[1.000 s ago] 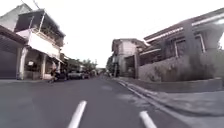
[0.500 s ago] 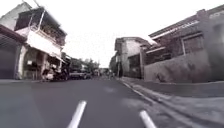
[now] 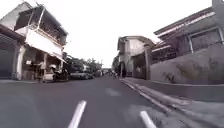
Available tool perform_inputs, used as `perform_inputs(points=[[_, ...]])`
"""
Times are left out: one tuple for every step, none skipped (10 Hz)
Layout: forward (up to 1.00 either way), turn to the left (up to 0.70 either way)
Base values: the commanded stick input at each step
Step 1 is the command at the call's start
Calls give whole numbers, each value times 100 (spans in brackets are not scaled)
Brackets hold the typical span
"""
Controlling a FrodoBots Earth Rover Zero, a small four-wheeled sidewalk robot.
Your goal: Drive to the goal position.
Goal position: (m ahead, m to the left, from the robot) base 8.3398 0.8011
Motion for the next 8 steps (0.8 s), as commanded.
perform_inputs(points=[[100,-33],[100,-13],[100,0],[100,0],[100,0],[100,-9],[100,-24],[100,-36]])
